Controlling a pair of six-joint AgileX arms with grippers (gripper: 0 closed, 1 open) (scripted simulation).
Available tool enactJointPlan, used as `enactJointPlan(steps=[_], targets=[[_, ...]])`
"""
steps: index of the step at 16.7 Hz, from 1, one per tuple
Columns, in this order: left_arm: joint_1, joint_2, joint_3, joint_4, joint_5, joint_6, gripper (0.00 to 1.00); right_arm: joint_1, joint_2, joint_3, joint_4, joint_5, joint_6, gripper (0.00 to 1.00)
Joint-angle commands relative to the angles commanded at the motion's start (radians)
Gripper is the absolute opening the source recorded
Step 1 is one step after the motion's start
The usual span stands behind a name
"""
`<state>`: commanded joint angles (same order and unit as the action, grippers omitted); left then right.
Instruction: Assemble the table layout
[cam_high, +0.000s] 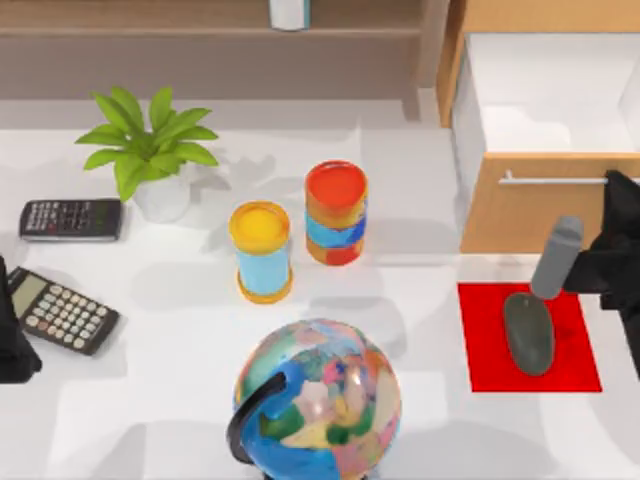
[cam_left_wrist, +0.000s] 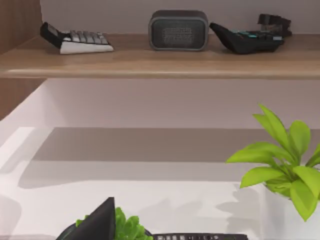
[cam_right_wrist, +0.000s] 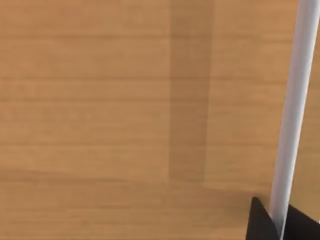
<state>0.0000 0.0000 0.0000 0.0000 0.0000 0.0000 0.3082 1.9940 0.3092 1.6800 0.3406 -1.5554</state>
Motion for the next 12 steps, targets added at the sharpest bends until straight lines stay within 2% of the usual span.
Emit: enactJointPlan(steps=[7,12], targets=[[0.000,0.000,0.000,0.000,0.000,0.000,1.00,0.000,0.003,0.002,-0.005,0.000,0.003,0.00],[0.000,0.000,0.000,0.000,0.000,0.000,1.00,-0.032,0.040,0.116,-0.085,-0.033,0.004,0.00]])
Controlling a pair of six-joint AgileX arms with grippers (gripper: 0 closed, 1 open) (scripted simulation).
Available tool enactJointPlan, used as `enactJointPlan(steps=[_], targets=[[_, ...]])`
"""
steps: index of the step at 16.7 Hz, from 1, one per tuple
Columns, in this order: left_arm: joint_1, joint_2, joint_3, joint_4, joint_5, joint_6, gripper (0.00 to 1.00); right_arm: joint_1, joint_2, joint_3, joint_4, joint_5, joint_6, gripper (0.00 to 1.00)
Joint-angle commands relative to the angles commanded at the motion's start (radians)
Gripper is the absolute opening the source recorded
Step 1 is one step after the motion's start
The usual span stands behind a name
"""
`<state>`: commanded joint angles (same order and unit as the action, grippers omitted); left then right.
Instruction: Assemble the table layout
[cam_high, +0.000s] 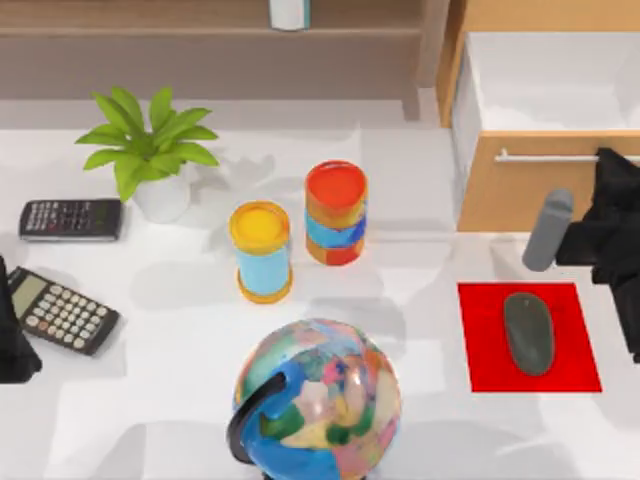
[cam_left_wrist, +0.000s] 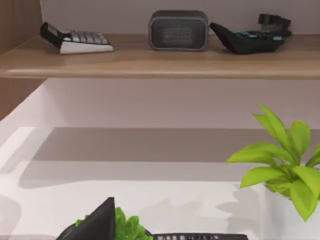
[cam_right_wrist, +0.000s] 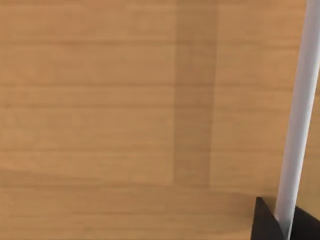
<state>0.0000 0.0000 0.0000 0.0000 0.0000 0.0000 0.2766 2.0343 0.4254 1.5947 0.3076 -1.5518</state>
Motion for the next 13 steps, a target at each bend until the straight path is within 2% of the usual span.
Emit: enactJointPlan(steps=[4,13], targets=[[0.000,0.000,0.000,0.000,0.000,0.000,1.00,-0.032,0.034,0.114,-0.077,-0.031,-0.001,0.00],[0.000,0.000,0.000,0.000,0.000,0.000,1.00,-0.044,0.059,0.182,-0.120,-0.042,0.000,0.00]])
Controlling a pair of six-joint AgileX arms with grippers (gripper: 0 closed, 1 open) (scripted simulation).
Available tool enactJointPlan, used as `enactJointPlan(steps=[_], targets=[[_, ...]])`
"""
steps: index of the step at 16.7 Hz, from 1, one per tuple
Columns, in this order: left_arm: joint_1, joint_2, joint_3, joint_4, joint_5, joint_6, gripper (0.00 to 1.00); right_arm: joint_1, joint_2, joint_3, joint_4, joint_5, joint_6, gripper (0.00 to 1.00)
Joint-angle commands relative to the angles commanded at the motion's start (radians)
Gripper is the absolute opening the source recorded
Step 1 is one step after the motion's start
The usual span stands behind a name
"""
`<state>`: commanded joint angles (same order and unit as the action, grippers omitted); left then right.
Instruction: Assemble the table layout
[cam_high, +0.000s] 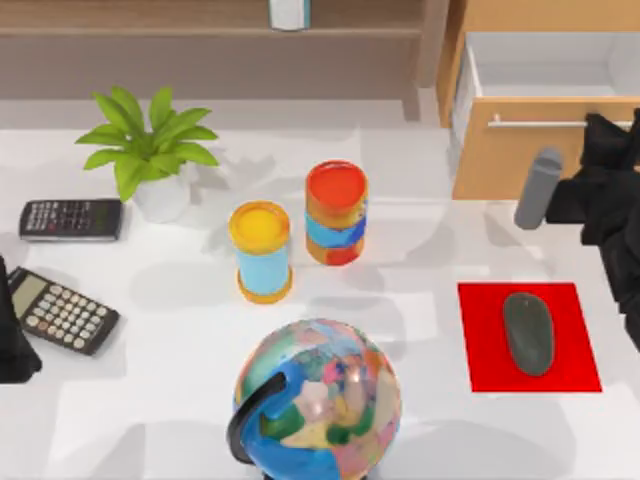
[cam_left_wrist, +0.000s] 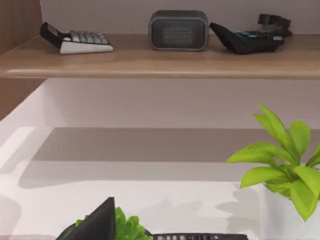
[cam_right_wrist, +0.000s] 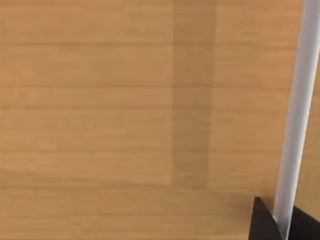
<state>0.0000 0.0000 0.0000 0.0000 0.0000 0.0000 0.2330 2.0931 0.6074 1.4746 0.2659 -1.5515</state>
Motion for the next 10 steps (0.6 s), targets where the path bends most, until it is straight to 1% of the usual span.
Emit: enactJointPlan(steps=[6,10], targets=[[0.000,0.000,0.000,0.000,0.000,0.000,1.00,-0.030,0.072,0.177,-0.107,-0.033,0.000,0.00],[0.000,0.000,0.000,0.000,0.000,0.000,1.00,-0.037,0.083,0.211,-0.127,-0.038,-0.001,0.00]])
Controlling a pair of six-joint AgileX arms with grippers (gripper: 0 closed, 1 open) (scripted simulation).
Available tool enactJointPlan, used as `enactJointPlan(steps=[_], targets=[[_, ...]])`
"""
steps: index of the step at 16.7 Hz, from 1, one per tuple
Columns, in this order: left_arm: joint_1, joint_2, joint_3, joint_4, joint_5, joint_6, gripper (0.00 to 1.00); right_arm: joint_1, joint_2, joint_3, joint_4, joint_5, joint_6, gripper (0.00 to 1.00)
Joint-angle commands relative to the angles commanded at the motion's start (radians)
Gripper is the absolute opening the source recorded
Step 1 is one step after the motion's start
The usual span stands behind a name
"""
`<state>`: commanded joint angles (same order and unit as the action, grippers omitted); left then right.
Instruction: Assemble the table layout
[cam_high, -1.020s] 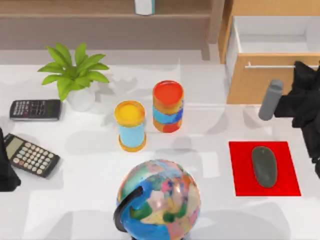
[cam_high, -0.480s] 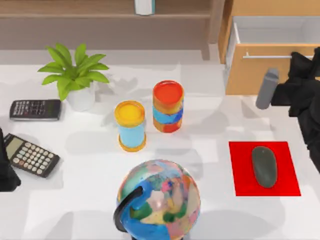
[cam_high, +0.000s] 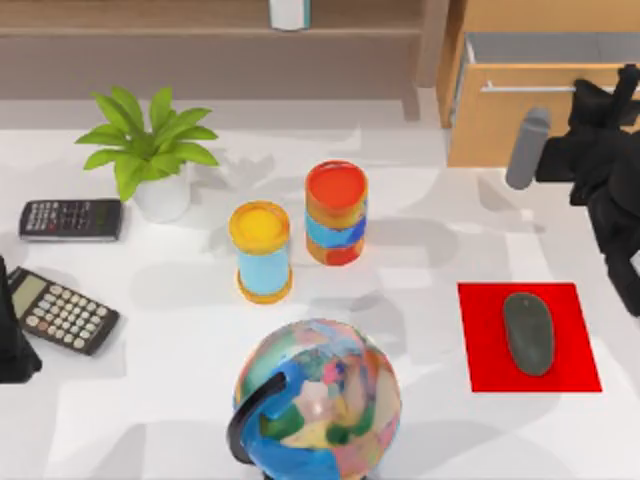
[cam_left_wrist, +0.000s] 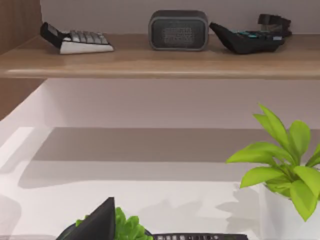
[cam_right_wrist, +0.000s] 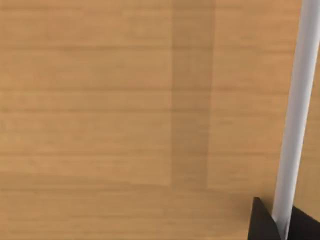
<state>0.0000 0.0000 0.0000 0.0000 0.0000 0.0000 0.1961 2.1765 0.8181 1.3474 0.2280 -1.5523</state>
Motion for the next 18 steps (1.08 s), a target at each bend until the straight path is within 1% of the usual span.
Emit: enactJointPlan(steps=[3,5,13,17,18], targets=[[0.000,0.000,0.000,0.000,0.000,0.000,1.00,0.002,-0.002,-0.002,-0.001,0.002,0.002,0.00],[0.000,0.000,0.000,0.000,0.000,0.000,1.00,-0.002,0.014,0.032,-0.019,-0.001,0.001,0.00],[0.000,0.000,0.000,0.000,0.000,0.000,1.00,-0.030,0.122,0.278,-0.157,-0.030,0.001,0.00],[0.000,0.000,0.000,0.000,0.000,0.000,1.00,-0.032,0.125,0.286,-0.162,-0.031,0.001,0.00],[0.000,0.000,0.000,0.000,0.000,0.000,1.00,-0.032,0.125,0.286,-0.162,-0.031,0.001,0.08]])
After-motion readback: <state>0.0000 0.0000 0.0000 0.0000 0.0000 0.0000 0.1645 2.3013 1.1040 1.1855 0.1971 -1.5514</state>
